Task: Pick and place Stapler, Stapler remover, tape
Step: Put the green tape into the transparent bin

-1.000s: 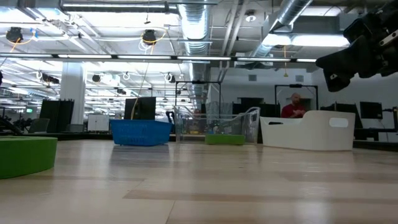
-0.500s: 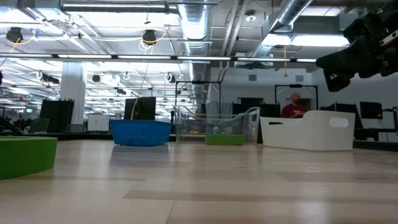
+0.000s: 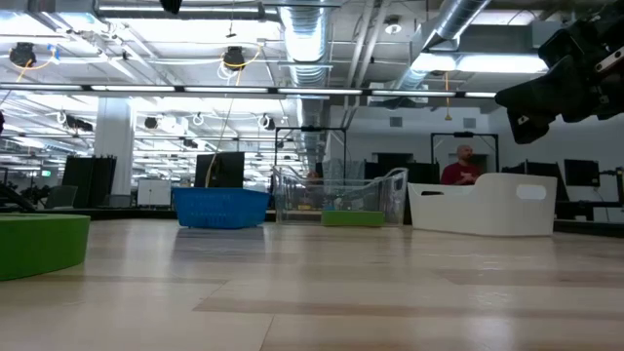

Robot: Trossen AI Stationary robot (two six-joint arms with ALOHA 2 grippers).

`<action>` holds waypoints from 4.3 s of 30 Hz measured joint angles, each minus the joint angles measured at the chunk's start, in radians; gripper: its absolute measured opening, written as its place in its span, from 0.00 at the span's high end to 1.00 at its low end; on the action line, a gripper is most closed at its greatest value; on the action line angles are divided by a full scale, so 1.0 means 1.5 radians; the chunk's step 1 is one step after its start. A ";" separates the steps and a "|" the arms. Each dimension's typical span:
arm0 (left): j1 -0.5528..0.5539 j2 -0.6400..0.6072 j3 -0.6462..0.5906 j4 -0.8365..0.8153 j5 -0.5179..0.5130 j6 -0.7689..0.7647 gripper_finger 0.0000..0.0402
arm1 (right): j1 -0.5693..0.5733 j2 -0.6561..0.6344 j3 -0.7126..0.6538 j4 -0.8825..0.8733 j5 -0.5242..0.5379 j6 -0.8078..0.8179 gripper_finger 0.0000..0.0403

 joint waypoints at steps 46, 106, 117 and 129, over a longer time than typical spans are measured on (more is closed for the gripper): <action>-0.006 0.192 0.046 -0.071 0.131 -0.007 0.44 | 0.000 0.000 0.000 0.000 0.000 0.000 1.00; -0.257 0.431 0.220 -0.576 0.188 -0.320 0.23 | 0.000 0.000 0.000 0.000 0.000 0.000 1.00; -0.277 0.488 0.220 -0.538 0.188 -0.375 0.23 | 0.000 0.000 0.000 0.000 0.000 0.000 1.00; -0.281 0.489 0.192 -0.519 0.171 -0.442 0.23 | 0.000 0.000 0.000 0.000 0.000 0.000 1.00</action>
